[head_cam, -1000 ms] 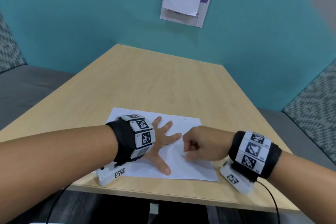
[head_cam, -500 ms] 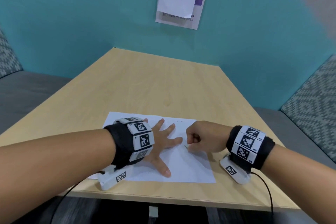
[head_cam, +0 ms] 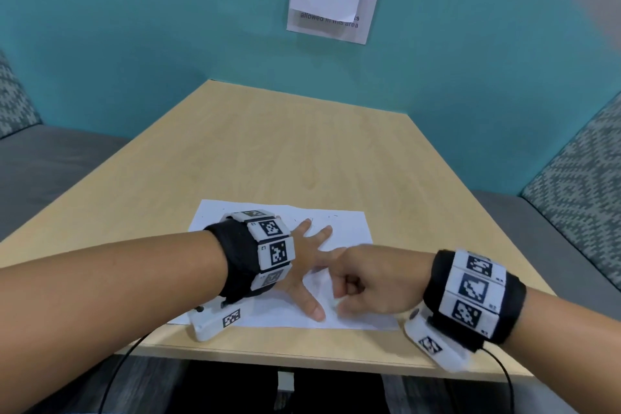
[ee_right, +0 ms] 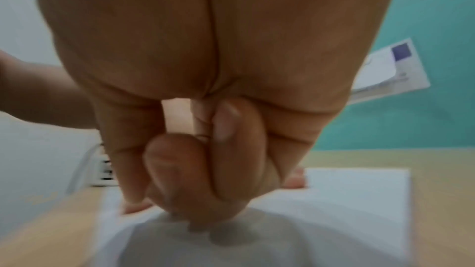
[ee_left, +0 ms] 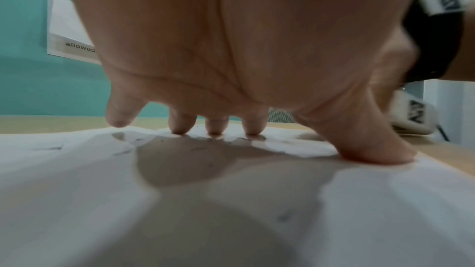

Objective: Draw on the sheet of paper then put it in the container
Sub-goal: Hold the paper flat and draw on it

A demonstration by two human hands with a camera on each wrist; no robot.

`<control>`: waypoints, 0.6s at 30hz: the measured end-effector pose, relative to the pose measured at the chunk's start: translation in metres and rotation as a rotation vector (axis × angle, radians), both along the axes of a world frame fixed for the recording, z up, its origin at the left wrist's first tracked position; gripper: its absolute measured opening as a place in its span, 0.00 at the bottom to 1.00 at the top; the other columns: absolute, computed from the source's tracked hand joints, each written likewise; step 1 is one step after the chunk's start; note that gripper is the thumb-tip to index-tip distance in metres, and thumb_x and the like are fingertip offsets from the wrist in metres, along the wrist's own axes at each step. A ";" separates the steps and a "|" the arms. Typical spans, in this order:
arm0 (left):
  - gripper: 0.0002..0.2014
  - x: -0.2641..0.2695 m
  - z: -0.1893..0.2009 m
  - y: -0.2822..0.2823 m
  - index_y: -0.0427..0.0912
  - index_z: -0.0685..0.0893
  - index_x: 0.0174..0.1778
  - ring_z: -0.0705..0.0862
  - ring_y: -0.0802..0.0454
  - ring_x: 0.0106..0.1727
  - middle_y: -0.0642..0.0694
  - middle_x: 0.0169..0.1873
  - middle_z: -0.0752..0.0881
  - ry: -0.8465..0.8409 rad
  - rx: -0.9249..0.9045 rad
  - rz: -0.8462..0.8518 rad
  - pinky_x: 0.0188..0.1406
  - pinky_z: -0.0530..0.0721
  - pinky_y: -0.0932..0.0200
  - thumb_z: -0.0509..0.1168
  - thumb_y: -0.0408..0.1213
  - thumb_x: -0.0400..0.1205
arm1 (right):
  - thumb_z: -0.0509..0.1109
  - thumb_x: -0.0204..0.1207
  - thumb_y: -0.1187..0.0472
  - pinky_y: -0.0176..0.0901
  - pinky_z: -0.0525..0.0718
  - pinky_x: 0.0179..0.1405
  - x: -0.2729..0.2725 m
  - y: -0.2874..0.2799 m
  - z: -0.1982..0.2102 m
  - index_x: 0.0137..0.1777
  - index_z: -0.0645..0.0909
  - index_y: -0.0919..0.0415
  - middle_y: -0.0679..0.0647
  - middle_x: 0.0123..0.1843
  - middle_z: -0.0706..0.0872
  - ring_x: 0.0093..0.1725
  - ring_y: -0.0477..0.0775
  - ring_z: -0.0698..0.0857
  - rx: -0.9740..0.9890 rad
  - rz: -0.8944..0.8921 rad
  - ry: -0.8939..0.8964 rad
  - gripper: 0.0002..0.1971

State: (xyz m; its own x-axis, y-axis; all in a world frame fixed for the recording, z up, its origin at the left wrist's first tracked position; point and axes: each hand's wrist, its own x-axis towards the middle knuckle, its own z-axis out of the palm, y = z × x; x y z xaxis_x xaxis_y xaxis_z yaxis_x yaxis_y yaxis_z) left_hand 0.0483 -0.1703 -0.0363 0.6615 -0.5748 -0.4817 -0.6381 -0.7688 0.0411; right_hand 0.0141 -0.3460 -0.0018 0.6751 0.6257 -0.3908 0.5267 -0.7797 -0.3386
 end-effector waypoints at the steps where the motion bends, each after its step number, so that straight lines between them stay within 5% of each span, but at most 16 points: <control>1: 0.55 0.000 -0.001 0.000 0.72 0.36 0.83 0.31 0.32 0.85 0.47 0.86 0.30 0.001 -0.002 0.000 0.75 0.40 0.17 0.69 0.72 0.71 | 0.72 0.74 0.57 0.39 0.77 0.33 -0.005 0.002 -0.002 0.41 0.81 0.58 0.49 0.34 0.81 0.31 0.45 0.75 0.001 0.020 0.011 0.06; 6: 0.57 0.002 -0.002 -0.001 0.72 0.30 0.82 0.31 0.32 0.85 0.47 0.86 0.31 -0.007 0.022 0.000 0.76 0.41 0.16 0.67 0.73 0.71 | 0.71 0.76 0.58 0.43 0.78 0.36 0.011 -0.010 0.007 0.37 0.81 0.47 0.62 0.39 0.87 0.32 0.48 0.76 0.023 -0.053 -0.023 0.07; 11: 0.57 0.003 -0.005 -0.001 0.68 0.34 0.84 0.30 0.30 0.84 0.45 0.86 0.31 -0.019 -0.003 0.000 0.74 0.38 0.18 0.68 0.73 0.71 | 0.71 0.75 0.57 0.44 0.75 0.32 -0.010 0.003 -0.002 0.41 0.81 0.68 0.66 0.36 0.83 0.31 0.50 0.73 0.030 0.022 0.046 0.12; 15: 0.56 0.002 -0.003 0.000 0.73 0.31 0.81 0.31 0.29 0.84 0.45 0.86 0.32 -0.006 -0.001 -0.003 0.73 0.39 0.16 0.68 0.72 0.72 | 0.71 0.76 0.58 0.43 0.77 0.34 0.009 -0.006 0.006 0.40 0.82 0.58 0.60 0.35 0.84 0.31 0.48 0.75 0.032 -0.043 -0.019 0.05; 18: 0.56 0.002 -0.003 0.000 0.69 0.33 0.84 0.30 0.30 0.84 0.45 0.86 0.31 -0.008 0.002 0.002 0.74 0.38 0.17 0.68 0.73 0.72 | 0.72 0.74 0.59 0.48 0.77 0.33 -0.006 0.001 -0.003 0.42 0.81 0.68 0.66 0.38 0.84 0.31 0.49 0.73 0.043 0.023 0.018 0.10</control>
State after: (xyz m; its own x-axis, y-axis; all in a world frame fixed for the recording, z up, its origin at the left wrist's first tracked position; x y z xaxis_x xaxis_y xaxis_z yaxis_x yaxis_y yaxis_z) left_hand 0.0504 -0.1700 -0.0395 0.6665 -0.5724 -0.4776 -0.6365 -0.7704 0.0350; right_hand 0.0081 -0.3447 -0.0046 0.6531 0.6576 -0.3755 0.5380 -0.7519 -0.3811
